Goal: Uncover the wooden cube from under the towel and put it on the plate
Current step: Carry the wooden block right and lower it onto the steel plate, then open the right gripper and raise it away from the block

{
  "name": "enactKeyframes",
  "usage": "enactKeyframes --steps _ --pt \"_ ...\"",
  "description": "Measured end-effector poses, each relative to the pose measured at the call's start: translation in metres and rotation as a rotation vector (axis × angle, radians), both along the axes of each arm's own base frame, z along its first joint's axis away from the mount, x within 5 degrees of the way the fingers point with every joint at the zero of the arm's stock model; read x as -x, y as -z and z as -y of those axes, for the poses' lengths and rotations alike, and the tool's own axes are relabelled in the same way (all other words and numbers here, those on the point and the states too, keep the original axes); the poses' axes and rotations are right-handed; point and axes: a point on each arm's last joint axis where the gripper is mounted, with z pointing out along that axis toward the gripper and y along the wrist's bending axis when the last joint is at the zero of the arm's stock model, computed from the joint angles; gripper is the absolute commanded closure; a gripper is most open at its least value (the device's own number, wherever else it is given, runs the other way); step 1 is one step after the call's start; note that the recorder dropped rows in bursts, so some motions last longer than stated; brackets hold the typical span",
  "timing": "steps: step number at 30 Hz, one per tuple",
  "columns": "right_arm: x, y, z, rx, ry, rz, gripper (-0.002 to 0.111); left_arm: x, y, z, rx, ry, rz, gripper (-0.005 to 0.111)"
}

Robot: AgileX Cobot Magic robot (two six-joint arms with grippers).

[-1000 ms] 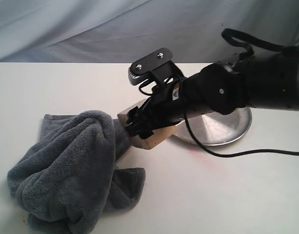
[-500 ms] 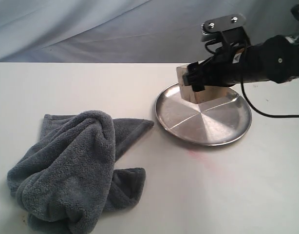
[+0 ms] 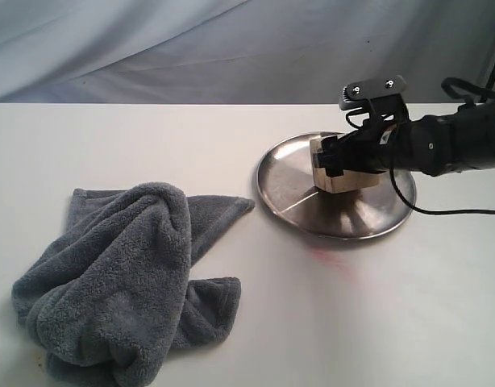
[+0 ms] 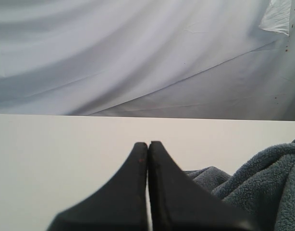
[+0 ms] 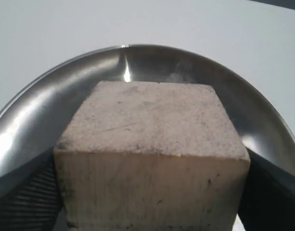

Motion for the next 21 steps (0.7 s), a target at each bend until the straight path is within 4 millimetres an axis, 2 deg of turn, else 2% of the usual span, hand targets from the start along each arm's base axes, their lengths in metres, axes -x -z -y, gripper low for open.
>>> enactKeyframes --steps 4,10,18,21 --pt "-0.002 0.003 0.0 -0.005 0.002 0.017 0.044 0.0 0.0 0.0 0.0 0.0 0.0 0.105" --pt "-0.002 0.004 0.0 -0.02 0.017 0.004 0.021 0.0 0.0 0.0 0.0 0.0 0.0 0.105" --pt "0.01 0.02 0.001 -0.013 0.025 -0.067 0.019 0.0 0.0 0.0 0.0 0.0 0.0 0.105" --pt "0.013 0.017 -0.001 -0.016 0.02 -0.062 0.019 0.0 0.0 0.0 0.0 0.0 0.0 0.105"
